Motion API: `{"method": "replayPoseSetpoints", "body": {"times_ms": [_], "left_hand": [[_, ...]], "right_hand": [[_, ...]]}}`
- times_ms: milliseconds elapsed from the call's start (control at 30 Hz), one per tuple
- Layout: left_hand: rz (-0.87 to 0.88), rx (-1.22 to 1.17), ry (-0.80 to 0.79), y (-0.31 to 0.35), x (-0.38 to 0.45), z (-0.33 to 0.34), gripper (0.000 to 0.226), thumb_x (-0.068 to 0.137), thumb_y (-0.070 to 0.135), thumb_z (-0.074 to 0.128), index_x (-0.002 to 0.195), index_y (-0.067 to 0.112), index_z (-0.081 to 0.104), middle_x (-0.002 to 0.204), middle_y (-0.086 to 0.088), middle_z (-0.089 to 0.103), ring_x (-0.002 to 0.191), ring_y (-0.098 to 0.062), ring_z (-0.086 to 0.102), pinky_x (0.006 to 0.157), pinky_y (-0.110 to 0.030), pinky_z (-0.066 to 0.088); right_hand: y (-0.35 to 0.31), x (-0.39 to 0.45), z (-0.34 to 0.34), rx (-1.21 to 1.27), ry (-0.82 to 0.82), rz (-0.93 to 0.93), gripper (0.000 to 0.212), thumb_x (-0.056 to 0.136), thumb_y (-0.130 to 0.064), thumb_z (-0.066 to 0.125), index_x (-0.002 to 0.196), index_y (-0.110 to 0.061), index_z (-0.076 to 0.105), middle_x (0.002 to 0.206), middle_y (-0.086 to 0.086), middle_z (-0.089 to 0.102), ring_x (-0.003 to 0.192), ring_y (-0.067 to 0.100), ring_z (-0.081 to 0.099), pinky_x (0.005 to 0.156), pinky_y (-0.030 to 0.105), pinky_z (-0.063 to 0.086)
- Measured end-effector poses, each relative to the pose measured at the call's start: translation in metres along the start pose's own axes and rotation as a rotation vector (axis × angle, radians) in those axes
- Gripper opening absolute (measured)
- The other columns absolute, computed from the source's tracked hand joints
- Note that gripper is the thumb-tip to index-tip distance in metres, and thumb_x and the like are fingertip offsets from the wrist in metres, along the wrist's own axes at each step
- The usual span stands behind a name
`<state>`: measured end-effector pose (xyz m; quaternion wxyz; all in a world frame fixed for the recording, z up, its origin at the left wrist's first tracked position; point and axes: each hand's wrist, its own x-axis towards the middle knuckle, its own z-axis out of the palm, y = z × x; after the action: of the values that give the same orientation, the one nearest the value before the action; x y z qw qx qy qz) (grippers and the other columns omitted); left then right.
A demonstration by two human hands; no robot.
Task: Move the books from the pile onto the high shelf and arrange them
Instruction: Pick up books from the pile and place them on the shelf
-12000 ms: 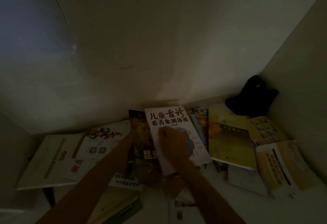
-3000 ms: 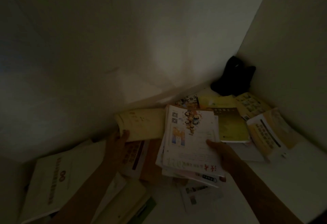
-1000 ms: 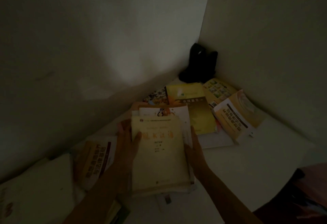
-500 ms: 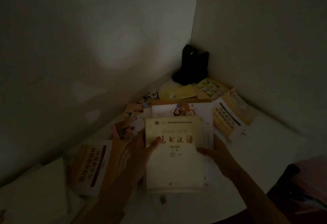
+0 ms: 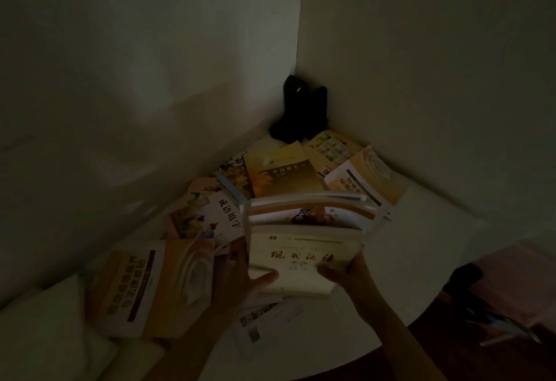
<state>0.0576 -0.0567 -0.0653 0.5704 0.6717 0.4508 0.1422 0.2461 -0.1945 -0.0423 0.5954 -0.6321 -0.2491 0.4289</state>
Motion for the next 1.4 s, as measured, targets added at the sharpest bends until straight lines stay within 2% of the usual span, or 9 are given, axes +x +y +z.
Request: {"method": "replayPoseSetpoints", "body": {"times_ms": [100, 167, 533, 667, 733, 833, 967, 1100, 1400], "left_hand": [[0.031, -0.110, -0.006, 0.030, -0.004, 0.008, 0.059, 0.076, 0.013, 0.075, 0.121, 0.026, 0.040, 0.109, 0.018, 0.051, 0.111, -0.008, 0.047, 0.085, -0.012, 0.040], [0.023, -0.224, -0.015, 0.043, -0.006, 0.013, 0.052, 0.079, 0.003, 0.068, 0.117, 0.027, 0.043, 0.106, 0.020, 0.051, 0.101, -0.004, 0.049, 0.079, -0.010, 0.040], [0.052, -0.016, 0.018, 0.053, -0.015, 0.011, 0.060, 0.088, 0.016, 0.061, 0.137, 0.020, 0.027, 0.110, 0.016, 0.036, 0.123, -0.008, 0.038, 0.071, 0.013, 0.020], [-0.002, -0.037, 0.031, 0.056, -0.009, 0.002, 0.075, 0.084, 0.041, 0.064, 0.145, 0.022, 0.024, 0.136, 0.009, 0.036, 0.133, -0.019, 0.033, 0.110, -0.023, 0.022], [-0.001, -0.089, 0.000, 0.064, -0.015, -0.011, 0.081, 0.073, 0.052, 0.070, 0.139, 0.024, 0.033, 0.133, 0.005, 0.048, 0.123, -0.016, 0.047, 0.105, -0.039, 0.038], [0.085, -0.123, 0.008, 0.078, -0.034, -0.039, 0.062, 0.068, 0.053, 0.074, 0.118, 0.025, 0.052, 0.111, 0.007, 0.063, 0.105, -0.006, 0.063, 0.078, -0.021, 0.054], [0.162, -0.141, 0.159, 0.090, -0.076, -0.089, 0.046, 0.069, 0.057, 0.072, 0.108, 0.056, 0.049, 0.135, 0.005, 0.046, 0.127, -0.021, 0.045, 0.092, -0.037, 0.051], [0.289, -0.211, 0.334, 0.113, -0.151, -0.139, 0.026, 0.082, 0.033, 0.066, 0.100, 0.041, 0.050, 0.099, 0.022, 0.061, 0.094, -0.002, 0.061, 0.059, -0.012, 0.051], [0.571, -0.229, 0.714, 0.167, -0.368, -0.234, 0.033, 0.078, 0.034, 0.064, 0.108, 0.031, 0.053, 0.105, 0.007, 0.066, 0.087, -0.005, 0.068, 0.064, -0.023, 0.056]], "right_hand": [[0.005, 0.000, 0.004, 0.037, 0.068, -0.028, 0.079, 0.064, -0.012, 0.078, 0.133, -0.016, 0.040, 0.121, 0.007, 0.058, 0.110, 0.018, 0.060, 0.076, 0.028, 0.056], [0.006, -0.001, 0.007, 0.055, 0.098, -0.064, 0.077, 0.065, -0.017, 0.078, 0.133, -0.014, 0.042, 0.121, 0.009, 0.059, 0.109, 0.021, 0.060, 0.077, 0.033, 0.056], [0.012, 0.003, 0.001, 0.052, 0.112, -0.030, 0.075, 0.069, -0.022, 0.077, 0.134, -0.020, 0.041, 0.124, 0.007, 0.059, 0.112, 0.026, 0.059, 0.083, 0.048, 0.055], [0.002, 0.009, 0.009, 0.043, 0.141, -0.044, 0.061, 0.076, -0.017, 0.074, 0.128, -0.030, 0.044, 0.123, 0.002, 0.058, 0.112, 0.022, 0.059, 0.084, 0.050, 0.054], [-0.009, 0.008, 0.017, 0.059, 0.111, -0.044, 0.060, 0.076, -0.016, 0.076, 0.125, -0.030, 0.045, 0.122, 0.003, 0.060, 0.111, 0.024, 0.060, 0.083, 0.050, 0.055], [-0.033, -0.001, 0.038, 0.077, 0.013, -0.061, 0.059, 0.073, -0.019, 0.074, 0.126, -0.022, 0.048, 0.119, 0.004, 0.064, 0.107, 0.025, 0.064, 0.080, 0.049, 0.056], [-0.072, -0.021, 0.083, 0.108, -0.088, -0.082, 0.063, 0.070, -0.022, 0.077, 0.126, -0.025, 0.049, 0.118, 0.001, 0.065, 0.105, 0.023, 0.065, 0.081, 0.050, 0.056], [-0.119, -0.061, 0.141, 0.124, -0.208, -0.189, 0.071, 0.066, -0.024, 0.080, 0.129, -0.026, 0.048, 0.118, 0.000, 0.065, 0.104, 0.024, 0.064, 0.081, 0.050, 0.056], [-0.234, -0.213, 0.262, 0.195, -0.499, -0.420, 0.061, 0.061, -0.026, 0.078, 0.117, -0.027, 0.053, 0.111, 0.000, 0.068, 0.095, 0.024, 0.068, 0.076, 0.049, 0.057]]}}
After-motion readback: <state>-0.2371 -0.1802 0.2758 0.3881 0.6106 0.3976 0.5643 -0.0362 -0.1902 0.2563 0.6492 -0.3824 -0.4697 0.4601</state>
